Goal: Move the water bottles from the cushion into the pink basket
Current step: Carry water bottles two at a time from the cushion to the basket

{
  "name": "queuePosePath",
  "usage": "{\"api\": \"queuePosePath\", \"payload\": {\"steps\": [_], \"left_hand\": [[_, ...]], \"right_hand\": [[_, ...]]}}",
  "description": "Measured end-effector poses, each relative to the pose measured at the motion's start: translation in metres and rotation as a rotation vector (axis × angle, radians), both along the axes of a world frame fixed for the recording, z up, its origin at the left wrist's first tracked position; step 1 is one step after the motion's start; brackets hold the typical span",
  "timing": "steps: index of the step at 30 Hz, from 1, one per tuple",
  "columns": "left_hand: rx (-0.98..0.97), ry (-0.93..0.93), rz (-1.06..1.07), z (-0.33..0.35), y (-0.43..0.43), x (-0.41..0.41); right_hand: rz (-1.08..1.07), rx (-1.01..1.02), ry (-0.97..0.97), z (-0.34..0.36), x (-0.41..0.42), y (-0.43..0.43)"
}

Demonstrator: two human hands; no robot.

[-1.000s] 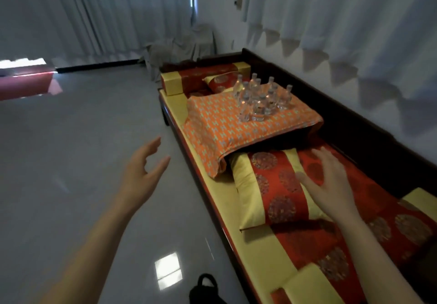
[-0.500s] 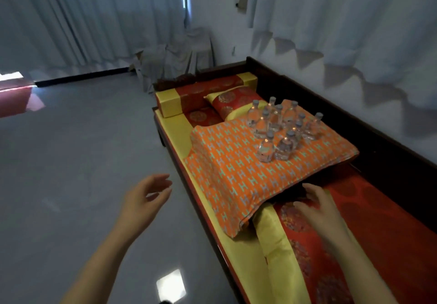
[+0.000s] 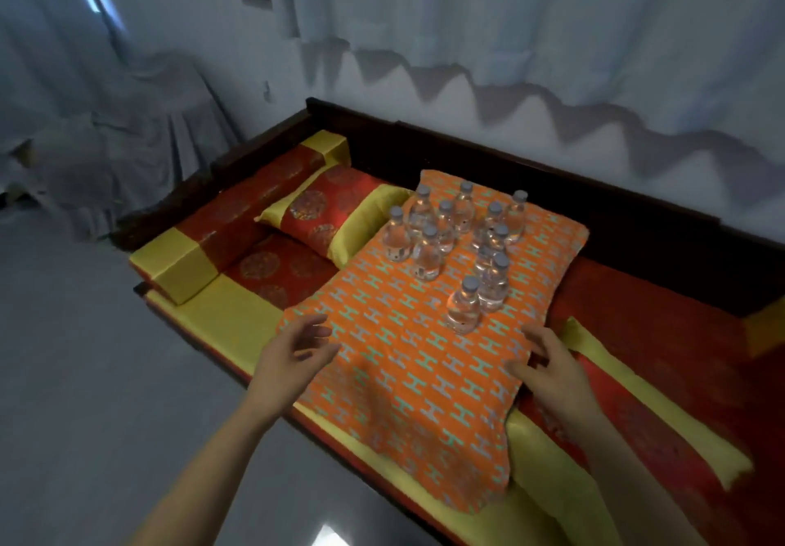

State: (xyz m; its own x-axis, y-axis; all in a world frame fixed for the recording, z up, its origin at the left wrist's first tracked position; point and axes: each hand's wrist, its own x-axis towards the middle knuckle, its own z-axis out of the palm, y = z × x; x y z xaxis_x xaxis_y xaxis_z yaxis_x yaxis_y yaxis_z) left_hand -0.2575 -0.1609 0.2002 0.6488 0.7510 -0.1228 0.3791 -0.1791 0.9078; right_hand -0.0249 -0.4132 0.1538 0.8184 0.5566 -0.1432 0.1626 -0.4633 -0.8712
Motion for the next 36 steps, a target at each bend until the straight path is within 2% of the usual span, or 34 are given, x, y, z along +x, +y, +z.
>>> {"api": "queuePosePath", "payload": {"steps": [4,12,16,26,30,36], "left_hand": [[-0.066,-0.006,-0.137,-0.024,0.061,0.056],[-0.079,0.018,-0.242,-0.095,0.151,0.185],[-0.087,0.073,-0.342,-0.130,0.189,0.239],[-0.051,0.066,-0.479,-0.179,0.231,0.320],[-0.012,0.044,-0.584,-0.189,0.244,0.349],[-0.048,0.129,-0.680,-0.206,0.255,0.362]], "right_hand": [[-0.121,-0.001,0.048,-0.017,0.007,0.040],[-0.286,-0.072,0.015,-0.070,0.050,0.108],[-0.406,-0.019,0.024,-0.095,0.060,0.140],[-0.554,-0.071,-0.040,-0.129,0.066,0.168],[-0.659,-0.010,-0.015,-0.144,0.065,0.179],[-0.758,0.068,-0.016,-0.150,0.063,0.192]]}}
